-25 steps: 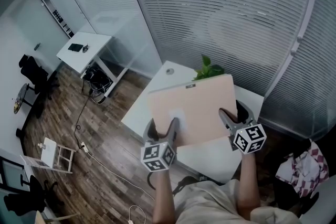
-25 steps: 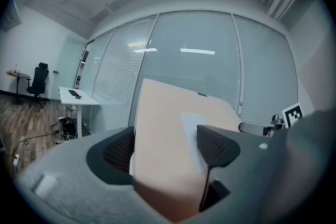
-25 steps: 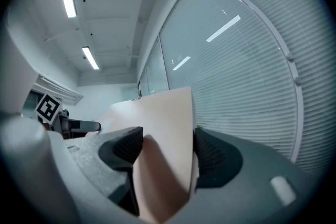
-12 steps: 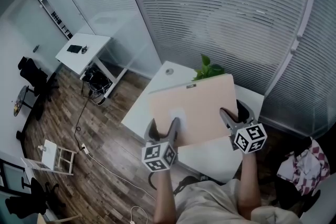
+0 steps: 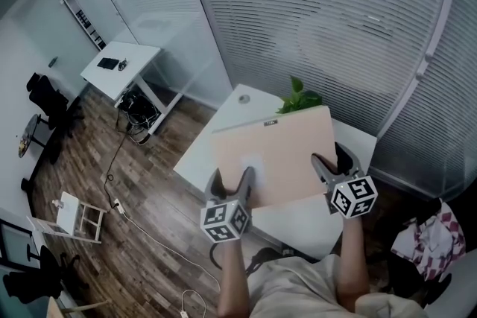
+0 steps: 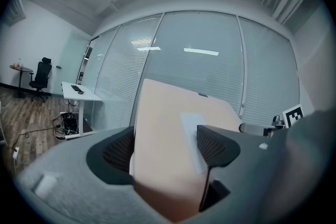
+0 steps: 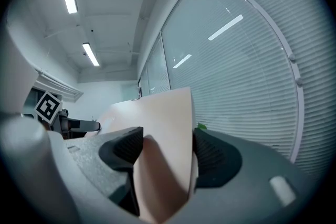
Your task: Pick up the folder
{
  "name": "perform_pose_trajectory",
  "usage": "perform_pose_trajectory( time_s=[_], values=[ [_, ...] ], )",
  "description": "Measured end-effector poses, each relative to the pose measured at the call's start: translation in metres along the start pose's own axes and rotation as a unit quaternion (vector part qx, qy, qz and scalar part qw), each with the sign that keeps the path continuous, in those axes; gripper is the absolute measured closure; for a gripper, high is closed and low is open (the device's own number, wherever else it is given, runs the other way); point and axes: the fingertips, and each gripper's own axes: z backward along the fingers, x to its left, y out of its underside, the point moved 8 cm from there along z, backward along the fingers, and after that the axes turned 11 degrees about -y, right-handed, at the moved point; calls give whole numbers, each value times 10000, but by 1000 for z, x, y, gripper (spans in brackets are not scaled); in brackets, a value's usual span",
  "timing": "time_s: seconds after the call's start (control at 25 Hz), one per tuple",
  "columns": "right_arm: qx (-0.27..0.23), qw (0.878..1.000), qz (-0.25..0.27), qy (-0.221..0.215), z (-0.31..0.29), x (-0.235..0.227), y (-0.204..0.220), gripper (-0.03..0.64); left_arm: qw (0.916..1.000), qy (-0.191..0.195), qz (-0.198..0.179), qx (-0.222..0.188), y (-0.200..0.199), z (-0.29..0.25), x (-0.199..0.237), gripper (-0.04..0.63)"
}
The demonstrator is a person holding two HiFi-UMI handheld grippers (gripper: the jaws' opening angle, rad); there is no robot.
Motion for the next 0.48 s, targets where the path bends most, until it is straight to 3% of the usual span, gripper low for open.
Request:
perform_pose_trajectory(
  time_s=[0.48],
  values=[
    [-31, 10000, -21, -20, 2, 8, -1, 313, 10000, -35, -37, -46, -4, 9, 3, 227]
  ],
)
